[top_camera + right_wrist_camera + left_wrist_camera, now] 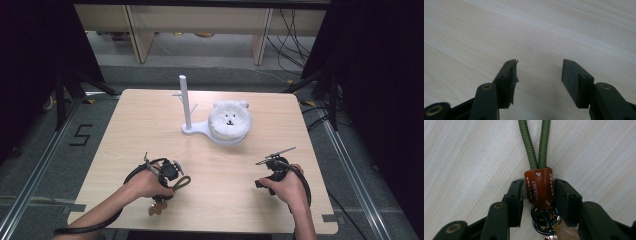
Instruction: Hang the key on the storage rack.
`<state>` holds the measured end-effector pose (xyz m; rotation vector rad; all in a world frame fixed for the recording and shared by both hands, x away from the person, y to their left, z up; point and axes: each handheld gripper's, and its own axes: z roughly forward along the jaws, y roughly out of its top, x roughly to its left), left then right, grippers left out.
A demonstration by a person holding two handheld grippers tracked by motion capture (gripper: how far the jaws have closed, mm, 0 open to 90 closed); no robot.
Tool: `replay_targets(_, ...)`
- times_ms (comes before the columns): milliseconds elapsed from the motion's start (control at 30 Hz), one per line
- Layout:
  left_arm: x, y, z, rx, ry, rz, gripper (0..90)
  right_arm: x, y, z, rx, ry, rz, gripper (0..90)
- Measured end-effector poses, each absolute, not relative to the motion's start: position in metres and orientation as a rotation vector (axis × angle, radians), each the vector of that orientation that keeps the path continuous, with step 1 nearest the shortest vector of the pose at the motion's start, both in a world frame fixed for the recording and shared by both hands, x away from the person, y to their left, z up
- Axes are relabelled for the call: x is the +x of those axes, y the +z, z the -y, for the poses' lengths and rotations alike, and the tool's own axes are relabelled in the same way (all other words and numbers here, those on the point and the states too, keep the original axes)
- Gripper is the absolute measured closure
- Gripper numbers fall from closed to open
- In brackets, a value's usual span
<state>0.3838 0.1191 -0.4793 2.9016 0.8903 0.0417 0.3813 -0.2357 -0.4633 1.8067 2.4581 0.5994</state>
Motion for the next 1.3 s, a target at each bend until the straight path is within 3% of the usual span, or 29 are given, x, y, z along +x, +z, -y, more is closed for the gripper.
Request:
replay_targets(233,0.381,-0.478,-0.117,2.911,0.049,-0.882,66.2,0.382,-0.465,0.237,1.766,0.608,-2.458,46.8)
replay_targets(467,0.377,-0.478,-0.124,2.868,0.035,-0.874,67.4,0.381,-0.463,0.237,1.785,0.609,-2.438,46.8)
replay_targets(800,0.370,-0.469,-0.145,2.687,0.088,-0.853,67.6,0.382,-0.464,0.239,1.765,0.602,-2.444,46.8)
replay_targets(933,0.363,-0.466,-0.155,2.515,0.099,-0.878,67.7,0.382,-0.464,0.238,1.763,0.612,-2.455,46.7)
replay_targets(1300,0.349,-0.464,-0.176,2.328,0.198,-0.887,67.6,0.382,-0.465,0.237,1.762,0.621,-2.439,46.4)
